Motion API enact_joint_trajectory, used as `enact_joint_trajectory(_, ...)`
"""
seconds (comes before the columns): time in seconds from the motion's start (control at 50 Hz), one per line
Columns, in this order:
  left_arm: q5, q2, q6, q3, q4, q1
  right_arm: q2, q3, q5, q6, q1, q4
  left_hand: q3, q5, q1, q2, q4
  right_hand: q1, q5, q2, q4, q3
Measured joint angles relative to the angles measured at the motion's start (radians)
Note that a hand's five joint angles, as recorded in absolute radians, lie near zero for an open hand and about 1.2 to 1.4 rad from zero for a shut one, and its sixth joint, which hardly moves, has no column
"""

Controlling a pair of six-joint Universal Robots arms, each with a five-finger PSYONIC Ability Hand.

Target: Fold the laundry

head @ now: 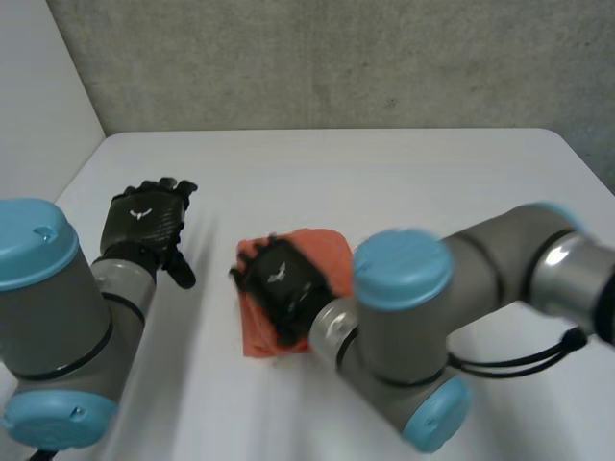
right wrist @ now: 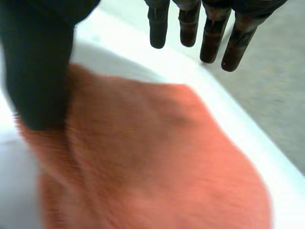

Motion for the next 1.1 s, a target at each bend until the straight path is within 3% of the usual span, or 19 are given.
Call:
enact_joint_trajectory(0.12,0.003,-0.046,-0.004,0.064,0.001,-0.028,-0.112,0.035,-0.003,0.149,-0.094,-0.007,0.000,0.000,0.000,0.000,0.000,-0.020,-0.065,-0.051,-0.039,-0.059)
enact_joint_trajectory(0.16,0.011,-0.099,-0.017,0.127,-0.003,-0.063,-0.173,0.049,-0.008,0.284,-0.157,-0.008,0.000,0.000,0.000,0.000,0.000,-0.020,-0.065,-0.051,-0.039,-0.059)
enact_joint_trajectory(0.3,0.086,-0.231,-0.093,0.254,-0.019,-0.142,-0.164,0.029,-0.021,0.450,-0.236,0.042,0.000,0.000,0.000,0.000,0.000,-0.020,-0.065,-0.051,-0.039,-0.059)
enact_joint_trajectory(0.44,0.132,-0.304,-0.140,0.291,-0.059,-0.168,-0.050,-0.033,-0.043,0.455,-0.254,0.123,0.000,0.000,0.000,0.000,0.000,-0.020,-0.065,-0.051,-0.039,-0.059)
enact_joint_trajectory(0.66,0.084,-0.359,-0.138,0.264,-0.161,-0.153,0.084,-0.113,-0.054,0.440,-0.261,0.196,0.000,0.000,0.000,0.000,0.000,-0.020,-0.065,-0.051,-0.039,-0.059)
enact_joint_trajectory(0.86,0.072,-0.270,-0.131,0.266,-0.190,-0.145,0.021,-0.161,-0.054,0.436,-0.271,0.235,0.000,-0.004,0.000,0.000,0.000,-0.020,-0.067,-0.051,-0.039,-0.059)
enact_joint_trajectory(0.98,0.076,-0.142,-0.133,0.317,-0.202,-0.136,-0.143,-0.161,-0.036,0.442,-0.289,0.224,0.000,-0.004,0.000,0.000,0.000,-0.020,-0.067,-0.051,-0.039,-0.059)
enact_joint_trajectory(1.1,0.078,-0.007,-0.136,0.343,-0.230,-0.075,-0.322,-0.107,0.031,0.441,-0.341,0.174,0.000,-0.004,0.000,0.000,0.000,-0.020,-0.067,-0.051,-0.039,-0.059)
